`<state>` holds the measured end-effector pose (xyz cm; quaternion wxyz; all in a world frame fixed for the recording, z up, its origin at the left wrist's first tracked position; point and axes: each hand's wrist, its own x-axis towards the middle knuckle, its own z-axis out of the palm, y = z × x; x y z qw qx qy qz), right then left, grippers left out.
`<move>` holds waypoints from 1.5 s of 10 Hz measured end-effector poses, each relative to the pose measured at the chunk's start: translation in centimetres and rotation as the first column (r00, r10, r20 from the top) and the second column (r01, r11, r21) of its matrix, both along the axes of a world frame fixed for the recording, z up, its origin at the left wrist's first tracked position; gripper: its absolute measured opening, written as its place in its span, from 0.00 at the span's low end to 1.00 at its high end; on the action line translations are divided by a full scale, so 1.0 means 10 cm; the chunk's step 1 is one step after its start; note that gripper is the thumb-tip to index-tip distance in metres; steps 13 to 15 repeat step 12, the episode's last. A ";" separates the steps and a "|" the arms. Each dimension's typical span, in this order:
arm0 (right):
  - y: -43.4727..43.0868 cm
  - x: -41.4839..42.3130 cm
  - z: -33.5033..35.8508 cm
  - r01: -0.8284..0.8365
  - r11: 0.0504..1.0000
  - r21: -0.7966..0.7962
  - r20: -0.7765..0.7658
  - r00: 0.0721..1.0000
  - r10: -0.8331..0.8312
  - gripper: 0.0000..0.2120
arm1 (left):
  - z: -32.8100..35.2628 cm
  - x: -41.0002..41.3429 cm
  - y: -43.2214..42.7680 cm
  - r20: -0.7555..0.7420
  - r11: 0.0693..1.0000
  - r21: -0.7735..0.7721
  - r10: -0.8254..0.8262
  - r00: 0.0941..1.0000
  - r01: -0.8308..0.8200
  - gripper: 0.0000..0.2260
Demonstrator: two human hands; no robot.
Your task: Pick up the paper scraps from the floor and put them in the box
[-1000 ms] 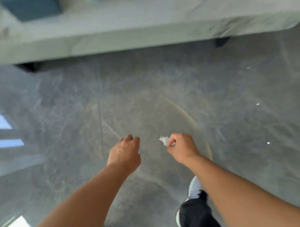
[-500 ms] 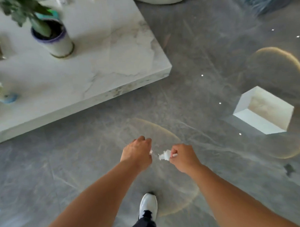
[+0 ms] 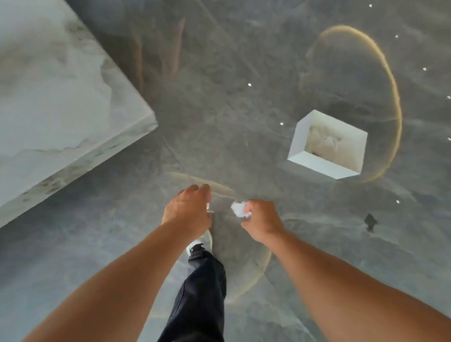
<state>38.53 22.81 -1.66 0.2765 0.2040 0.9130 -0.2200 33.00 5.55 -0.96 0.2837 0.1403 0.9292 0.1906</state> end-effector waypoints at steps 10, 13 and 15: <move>5.80 -1.12 -2.08 0.452 0.890 -0.060 0.166 0.884 -0.438 0.20 | -2.19 -1.69 6.21 0.338 0.977 -0.153 -0.093 0.937 0.152 0.31; 6.07 -0.98 -1.46 0.466 0.885 -0.014 0.208 0.867 -0.453 0.20 | -1.53 -1.77 6.15 0.299 0.873 -0.252 -0.341 0.891 0.418 0.23; 6.07 -0.98 -1.46 0.466 0.885 -0.014 0.208 0.867 -0.453 0.20 | -1.53 -1.77 6.15 0.299 0.873 -0.252 -0.341 0.891 0.418 0.23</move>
